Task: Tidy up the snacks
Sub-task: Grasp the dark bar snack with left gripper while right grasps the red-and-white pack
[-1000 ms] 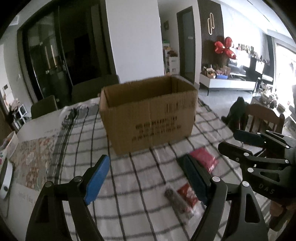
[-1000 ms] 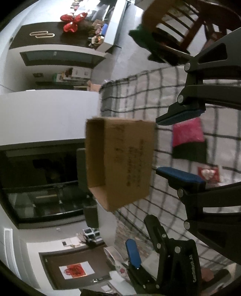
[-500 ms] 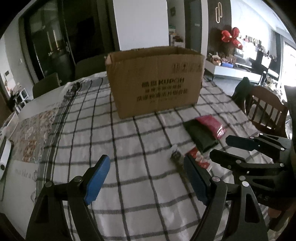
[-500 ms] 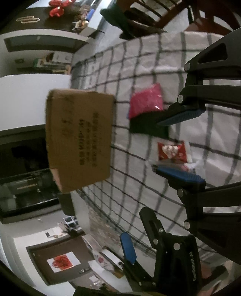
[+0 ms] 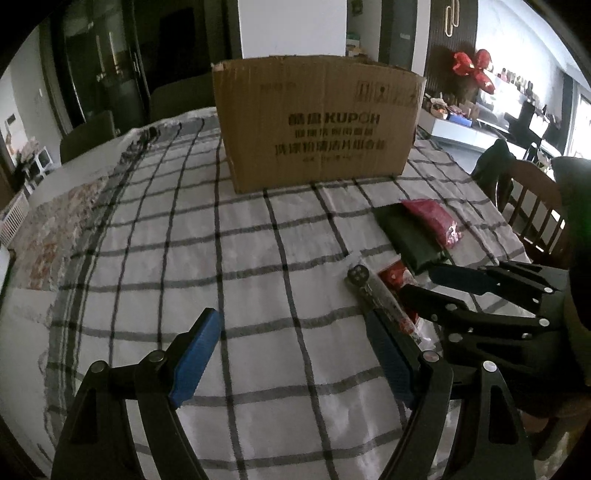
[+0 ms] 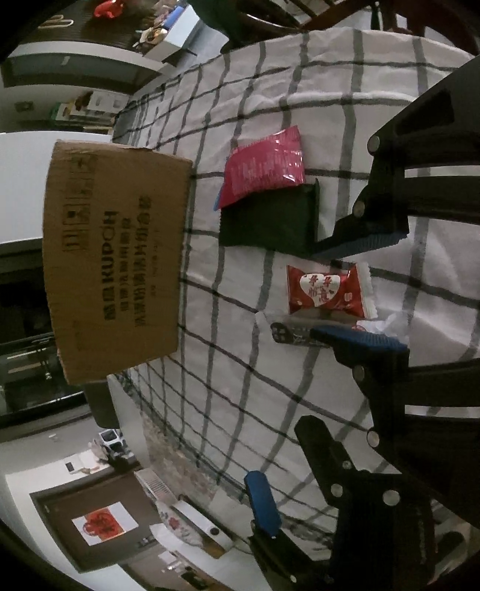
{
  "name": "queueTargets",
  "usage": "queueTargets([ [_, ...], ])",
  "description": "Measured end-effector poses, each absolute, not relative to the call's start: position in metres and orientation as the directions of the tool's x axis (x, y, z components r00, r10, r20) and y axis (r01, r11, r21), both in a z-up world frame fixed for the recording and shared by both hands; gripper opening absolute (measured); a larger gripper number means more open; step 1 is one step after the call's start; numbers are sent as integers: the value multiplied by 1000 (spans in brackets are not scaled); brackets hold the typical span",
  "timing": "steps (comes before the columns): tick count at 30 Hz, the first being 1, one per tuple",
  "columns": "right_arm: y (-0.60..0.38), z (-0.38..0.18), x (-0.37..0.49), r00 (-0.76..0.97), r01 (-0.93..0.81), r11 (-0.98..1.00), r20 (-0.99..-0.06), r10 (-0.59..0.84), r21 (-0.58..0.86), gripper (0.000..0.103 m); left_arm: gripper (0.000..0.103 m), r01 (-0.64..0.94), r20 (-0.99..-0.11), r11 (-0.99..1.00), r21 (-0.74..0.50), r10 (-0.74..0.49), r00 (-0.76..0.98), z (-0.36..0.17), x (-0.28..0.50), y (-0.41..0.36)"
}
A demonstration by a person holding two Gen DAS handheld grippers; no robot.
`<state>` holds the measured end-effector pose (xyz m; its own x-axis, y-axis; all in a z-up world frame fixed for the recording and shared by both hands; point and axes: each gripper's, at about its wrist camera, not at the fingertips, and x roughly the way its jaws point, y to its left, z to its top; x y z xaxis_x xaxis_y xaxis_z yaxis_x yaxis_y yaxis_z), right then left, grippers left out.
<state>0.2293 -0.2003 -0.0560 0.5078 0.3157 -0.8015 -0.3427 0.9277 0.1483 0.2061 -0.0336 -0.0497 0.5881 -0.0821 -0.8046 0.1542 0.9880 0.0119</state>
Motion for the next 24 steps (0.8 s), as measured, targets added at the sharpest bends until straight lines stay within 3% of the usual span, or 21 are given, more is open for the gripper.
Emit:
queueTargets([
  [3,-198,-61,233,501,-342,929,-809,308,142,33,81,147,-806,989,8,-81,586,-52,207,-33],
  [11,-198,-68,236,496,-336,932,-815,299,137,31,81,149,-811,989,-10,-95,577,-54,209,-36],
  [13,-198,-71,237,476,-341,927,-821,315,157,26,81,153,-812,988,-13,-100,574,-55,209,-38],
  [21,-208,-63,227,523,-306,938,-794,310,164,25,80,166,-813,986,-30,-121,570,-54,207,-46],
  [24,-219,-57,217,557,-267,950,-778,290,162,25,74,181,-819,982,-52,-146,555,-57,207,-55],
])
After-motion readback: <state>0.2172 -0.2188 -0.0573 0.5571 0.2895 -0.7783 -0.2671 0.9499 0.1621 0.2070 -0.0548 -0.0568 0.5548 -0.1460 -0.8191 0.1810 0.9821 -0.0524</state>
